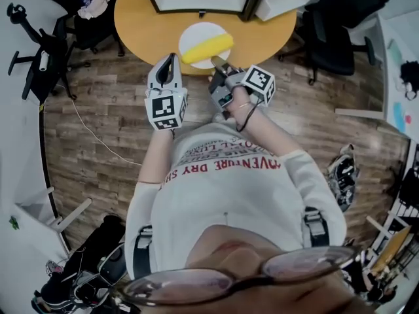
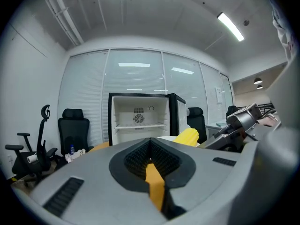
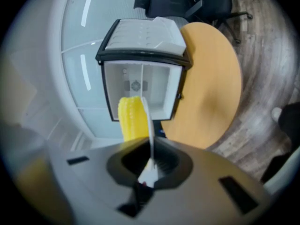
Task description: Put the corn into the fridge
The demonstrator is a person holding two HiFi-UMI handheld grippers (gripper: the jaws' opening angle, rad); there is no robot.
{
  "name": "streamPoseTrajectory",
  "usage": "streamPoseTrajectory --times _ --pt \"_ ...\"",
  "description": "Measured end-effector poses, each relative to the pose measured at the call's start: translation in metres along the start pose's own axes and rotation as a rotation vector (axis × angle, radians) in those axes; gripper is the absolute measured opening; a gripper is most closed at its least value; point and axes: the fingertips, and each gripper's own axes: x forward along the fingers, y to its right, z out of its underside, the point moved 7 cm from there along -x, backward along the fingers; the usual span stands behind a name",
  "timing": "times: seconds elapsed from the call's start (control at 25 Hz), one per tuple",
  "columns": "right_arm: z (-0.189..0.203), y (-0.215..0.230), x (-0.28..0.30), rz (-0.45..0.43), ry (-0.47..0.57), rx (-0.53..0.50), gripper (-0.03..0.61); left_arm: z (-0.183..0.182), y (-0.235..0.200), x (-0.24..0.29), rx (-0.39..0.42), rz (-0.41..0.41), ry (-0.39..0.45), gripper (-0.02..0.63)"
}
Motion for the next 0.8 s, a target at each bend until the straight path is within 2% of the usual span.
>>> streamPoseTrajectory --times 0.2,0.32,0.8 --pt "-0.031 -0.011 0.03 0.006 0.017 0.014 0.034 -0.009 -0.012 0.048 0.014 0.018 -0.011 0.025" --pt "-0.04 -0.014 0.048 0.006 0.04 0.02 0.034 -0.016 -0.023 0.071 0.015 0.039 0.014 0.025" --pt "-0.058 -0.038 0.123 -0.014 0.202 0.062 0.034 -0.027 -0.086 0.159 0.056 0.2 0.022 0.025"
